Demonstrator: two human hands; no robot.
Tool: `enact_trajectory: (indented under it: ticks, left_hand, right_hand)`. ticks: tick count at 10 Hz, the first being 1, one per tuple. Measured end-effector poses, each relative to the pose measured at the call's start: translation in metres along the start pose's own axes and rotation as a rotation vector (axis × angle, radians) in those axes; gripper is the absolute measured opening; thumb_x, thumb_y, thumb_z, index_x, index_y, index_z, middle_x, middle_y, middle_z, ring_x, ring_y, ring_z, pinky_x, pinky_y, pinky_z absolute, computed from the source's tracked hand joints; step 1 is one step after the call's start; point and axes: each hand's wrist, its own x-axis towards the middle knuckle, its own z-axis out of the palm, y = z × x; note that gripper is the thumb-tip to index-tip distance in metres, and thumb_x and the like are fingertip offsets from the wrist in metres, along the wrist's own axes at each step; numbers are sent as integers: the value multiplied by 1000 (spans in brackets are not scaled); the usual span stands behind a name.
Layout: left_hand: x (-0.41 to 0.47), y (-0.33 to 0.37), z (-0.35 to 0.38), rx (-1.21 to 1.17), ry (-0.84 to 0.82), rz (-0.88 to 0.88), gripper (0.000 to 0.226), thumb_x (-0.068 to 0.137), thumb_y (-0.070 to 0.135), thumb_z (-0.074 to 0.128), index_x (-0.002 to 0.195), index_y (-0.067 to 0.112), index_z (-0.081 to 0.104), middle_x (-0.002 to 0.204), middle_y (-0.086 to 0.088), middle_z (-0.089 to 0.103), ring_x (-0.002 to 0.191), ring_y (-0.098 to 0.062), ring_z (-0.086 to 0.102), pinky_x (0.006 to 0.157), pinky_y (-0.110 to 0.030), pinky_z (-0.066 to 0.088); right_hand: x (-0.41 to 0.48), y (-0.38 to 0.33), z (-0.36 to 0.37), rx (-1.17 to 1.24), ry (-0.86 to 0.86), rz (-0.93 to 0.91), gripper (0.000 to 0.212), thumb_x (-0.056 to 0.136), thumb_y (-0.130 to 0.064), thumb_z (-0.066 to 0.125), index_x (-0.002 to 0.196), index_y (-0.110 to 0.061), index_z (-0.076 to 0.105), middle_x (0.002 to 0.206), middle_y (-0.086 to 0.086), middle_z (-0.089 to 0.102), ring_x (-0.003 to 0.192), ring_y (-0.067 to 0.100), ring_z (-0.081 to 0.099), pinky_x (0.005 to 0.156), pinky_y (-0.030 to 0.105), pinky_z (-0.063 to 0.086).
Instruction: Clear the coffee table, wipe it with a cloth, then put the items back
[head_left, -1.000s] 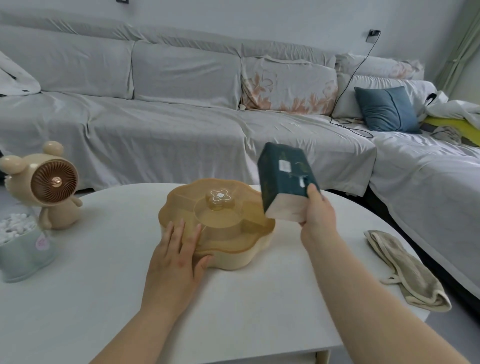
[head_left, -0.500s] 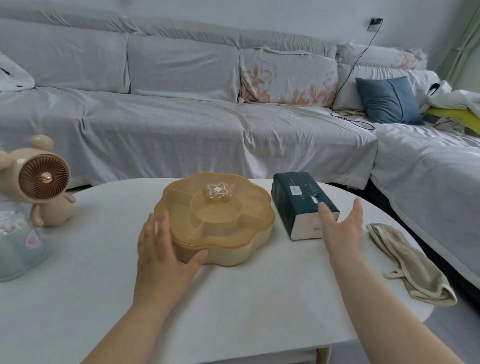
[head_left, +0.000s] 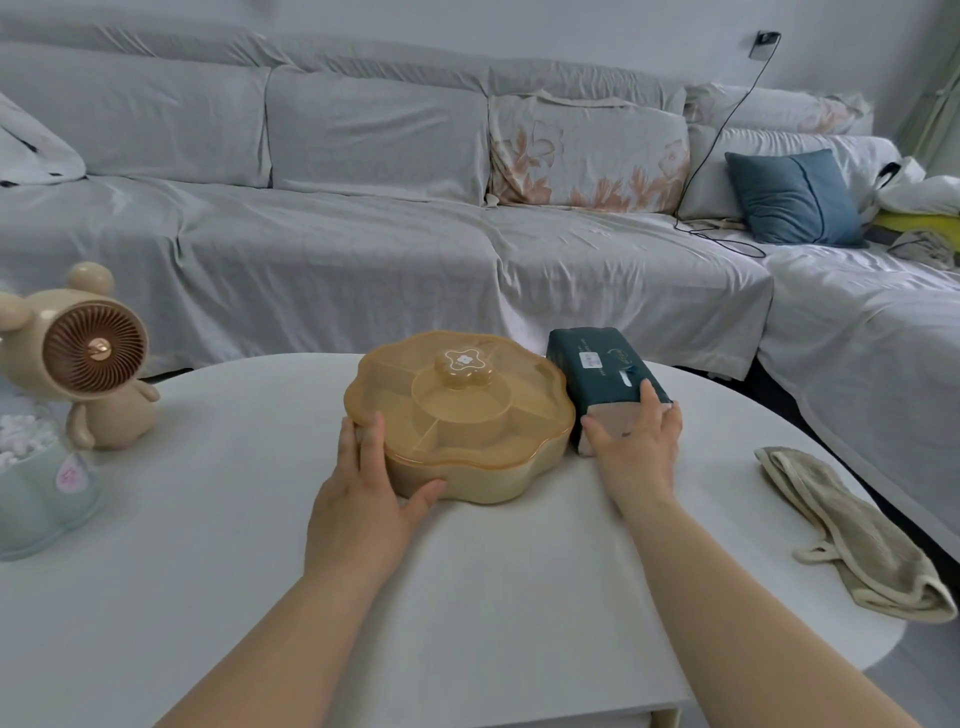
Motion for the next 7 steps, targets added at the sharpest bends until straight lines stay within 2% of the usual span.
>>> enact_trajectory:
  ticks: [2, 3, 4, 5, 6, 7]
  left_hand:
    - [7, -4, 6, 70, 30, 20, 91, 74, 59, 51, 142, 27, -1, 156, -5, 0, 130, -31, 35, 101, -39, 33]
    - [7, -6, 7, 74, 24, 18, 93, 74, 60, 50, 142, 27, -5, 156, -6, 0, 132, -30, 32, 103, -38, 30]
    - [5, -4, 4, -7, 23, 21, 97, 75, 55, 54, 142, 23, -8, 156, -5, 2, 138, -24, 23, 107, -38, 25]
    - [-6, -5, -5, -70, 45, 15, 84, 81, 47, 52, 143, 18, 2, 155, -4, 8, 140, -21, 18, 109, -37, 22]
    - [-27, -16, -20, 44, -14, 49, 57, 86, 41, 47, 135, 17, 32, 149, -3, 29, 136, -19, 25, 108, -31, 20]
    - [-50, -27, -33, 108, -76, 163, 36, 87, 36, 46, 118, 20, 53, 131, 3, 52, 122, -17, 42, 97, -25, 30]
  right_hand:
    - [6, 5, 10, -28, 21, -33, 81, 80, -27, 62, 142, -27, 9, 154, 11, -5, 139, 32, 13, 111, 38, 17]
    - [-1, 8, 6, -33, 4, -71, 84, 81, -23, 61, 143, -26, 4, 154, 13, -6, 139, 31, 12, 111, 37, 16]
    - [-18, 10, 1, -98, -12, -104, 83, 82, -21, 59, 143, -25, 2, 154, 11, -5, 141, 28, 3, 112, 34, 10]
    - [-45, 13, -3, -325, -57, -154, 77, 84, -23, 55, 143, -22, 5, 155, 11, 0, 141, 26, 2, 114, 34, 5]
    - [-74, 11, -8, -486, -133, -186, 67, 86, -27, 50, 141, -19, 14, 153, 7, 15, 141, 24, 11, 115, 36, 7]
    - [-101, 8, -15, -498, -137, -255, 53, 87, -26, 48, 136, -18, 29, 147, 3, 32, 136, 22, 23, 114, 34, 12]
